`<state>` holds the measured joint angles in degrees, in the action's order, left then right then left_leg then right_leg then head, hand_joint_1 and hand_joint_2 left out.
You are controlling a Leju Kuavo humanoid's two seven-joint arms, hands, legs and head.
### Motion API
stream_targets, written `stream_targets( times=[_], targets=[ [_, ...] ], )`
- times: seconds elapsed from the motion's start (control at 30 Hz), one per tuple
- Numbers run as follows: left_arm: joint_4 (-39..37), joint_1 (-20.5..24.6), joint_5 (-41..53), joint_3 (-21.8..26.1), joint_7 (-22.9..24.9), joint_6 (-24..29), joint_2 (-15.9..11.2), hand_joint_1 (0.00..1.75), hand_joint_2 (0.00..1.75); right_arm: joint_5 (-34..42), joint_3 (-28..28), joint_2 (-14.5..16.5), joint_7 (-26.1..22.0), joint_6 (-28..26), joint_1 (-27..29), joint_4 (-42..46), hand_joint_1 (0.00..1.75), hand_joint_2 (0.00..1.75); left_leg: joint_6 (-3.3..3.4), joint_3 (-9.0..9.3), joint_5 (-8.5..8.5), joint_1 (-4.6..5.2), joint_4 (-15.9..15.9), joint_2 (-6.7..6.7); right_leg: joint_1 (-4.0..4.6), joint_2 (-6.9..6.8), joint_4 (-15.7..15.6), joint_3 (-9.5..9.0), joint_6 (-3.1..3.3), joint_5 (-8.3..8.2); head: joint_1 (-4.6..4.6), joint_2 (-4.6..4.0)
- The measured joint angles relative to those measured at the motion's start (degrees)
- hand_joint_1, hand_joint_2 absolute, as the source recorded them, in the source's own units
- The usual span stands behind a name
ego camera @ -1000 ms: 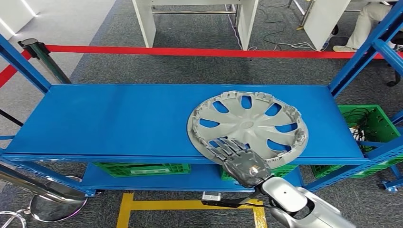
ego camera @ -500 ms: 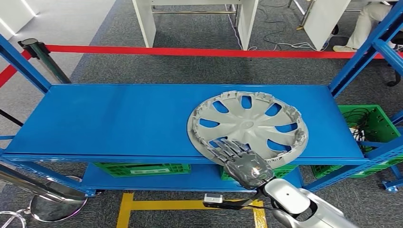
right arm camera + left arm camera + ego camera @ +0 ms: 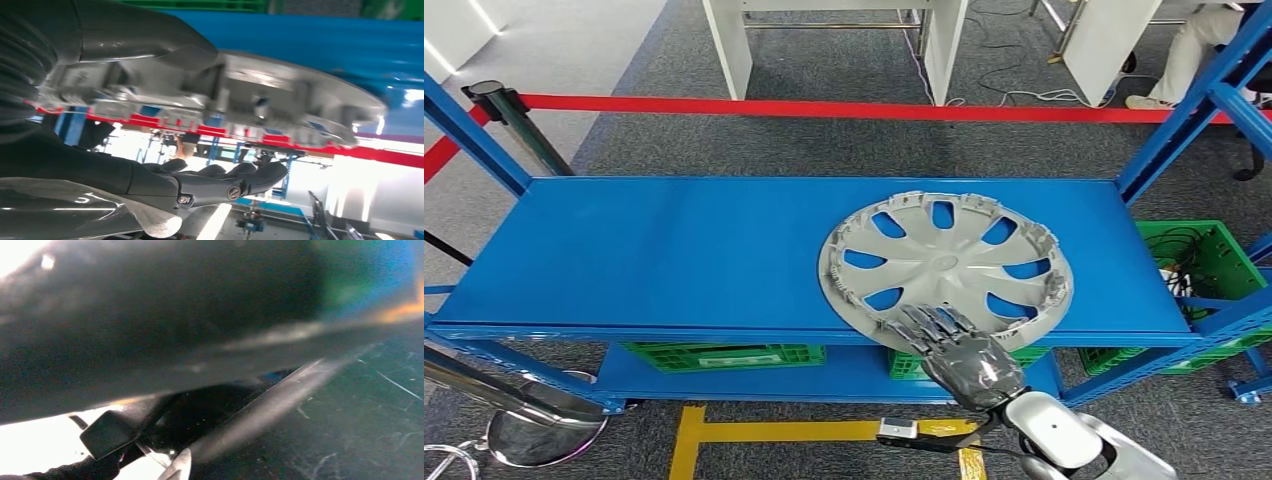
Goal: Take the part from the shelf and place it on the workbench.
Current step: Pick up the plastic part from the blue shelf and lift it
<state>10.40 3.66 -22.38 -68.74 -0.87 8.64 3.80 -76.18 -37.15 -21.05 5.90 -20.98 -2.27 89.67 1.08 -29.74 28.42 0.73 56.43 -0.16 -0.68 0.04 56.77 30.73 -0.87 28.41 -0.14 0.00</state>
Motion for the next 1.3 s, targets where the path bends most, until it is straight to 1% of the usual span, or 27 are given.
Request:
stream_targets(
  times=[0.4, 0.6, 1.13, 1.3],
  targets=[
    [0.0, -0.1, -0.2, 0.0, 0.0, 0.3, 0.0, 0.0, 0.0, -1.6, 4.9, -1.8, 0.2, -0.8, 4.5, 1.2, 0.0, 1.75, 0.0, 0.01, 0.0, -0.01, 0.0, 0.0, 0.0, 0.0, 0.0, 0.0, 0.0, 0.0, -0.01, -0.01],
    [0.0, -0.1, -0.2, 0.0, 0.0, 0.3, 0.0, 0.0, 0.0, -2.4, 6.3, -2.0, 0.0, -1.2, 5.7, 1.4, 0.0, 1.75, 0.0, 0.01, 0.0, -0.01, 0.0, 0.0, 0.0, 0.0, 0.0, 0.0, 0.0, 0.0, -0.02, 0.0],
    [0.0, -0.1, -0.1, 0.0, 0.2, 0.3, 0.0, 0.0, 0.0, -4.3, 7.0, -2.0, -0.6, -2.4, 6.3, 1.3, 0.0, 1.75, 0.0, 0.01, 0.0, -0.01, 0.0, 0.0, 0.0, 0.0, 0.0, 0.0, 0.0, 0.0, -0.02, 0.0],
    [0.0, -0.1, 0.3, 0.0, 0.2, 0.2, 0.0, 0.0, 0.0, -5.8, 6.9, -1.7, -1.5, -4.7, 6.2, 0.7, 0.0, 1.75, 0.0, 0.0, 0.0, -0.01, 0.0, 0.0, 0.0, 0.0, 0.0, -0.01, 0.0, 0.0, 0.0, 0.0]
  ],
)
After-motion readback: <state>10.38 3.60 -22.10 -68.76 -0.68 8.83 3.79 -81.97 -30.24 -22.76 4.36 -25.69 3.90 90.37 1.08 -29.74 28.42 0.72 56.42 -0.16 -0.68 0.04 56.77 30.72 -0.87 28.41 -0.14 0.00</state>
